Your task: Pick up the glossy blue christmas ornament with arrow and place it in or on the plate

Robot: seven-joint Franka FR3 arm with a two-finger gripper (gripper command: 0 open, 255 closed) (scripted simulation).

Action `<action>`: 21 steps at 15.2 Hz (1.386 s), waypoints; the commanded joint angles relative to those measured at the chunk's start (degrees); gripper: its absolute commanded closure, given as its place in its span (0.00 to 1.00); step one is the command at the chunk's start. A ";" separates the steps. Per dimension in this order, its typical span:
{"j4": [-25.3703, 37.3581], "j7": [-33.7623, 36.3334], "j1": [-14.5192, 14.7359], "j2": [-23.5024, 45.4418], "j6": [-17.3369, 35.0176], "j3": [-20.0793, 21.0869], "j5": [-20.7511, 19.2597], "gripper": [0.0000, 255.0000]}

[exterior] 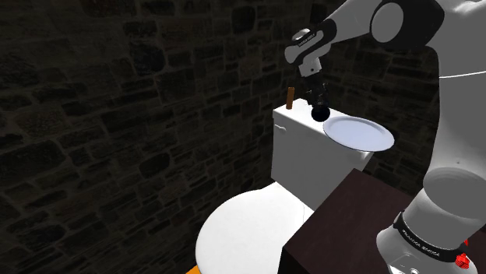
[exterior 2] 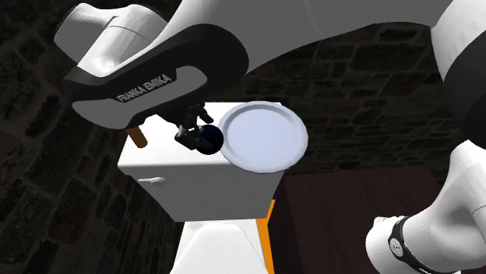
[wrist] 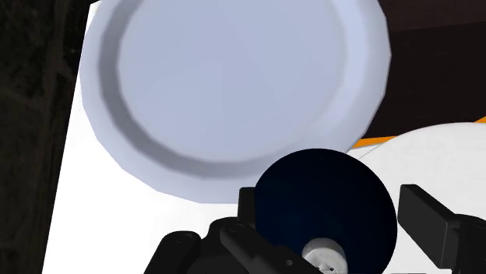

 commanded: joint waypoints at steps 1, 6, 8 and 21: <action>0.83 -0.21 0.04 -0.47 -1.28 -0.06 -0.08 1.00; 2.90 -0.76 0.17 -1.69 -4.51 -0.19 -0.32 1.00; 3.84 -0.99 0.21 -2.10 -5.83 -0.25 -0.41 1.00; -16.84 -6.17 -3.04 -19.65 -0.58 -4.36 -7.09 1.00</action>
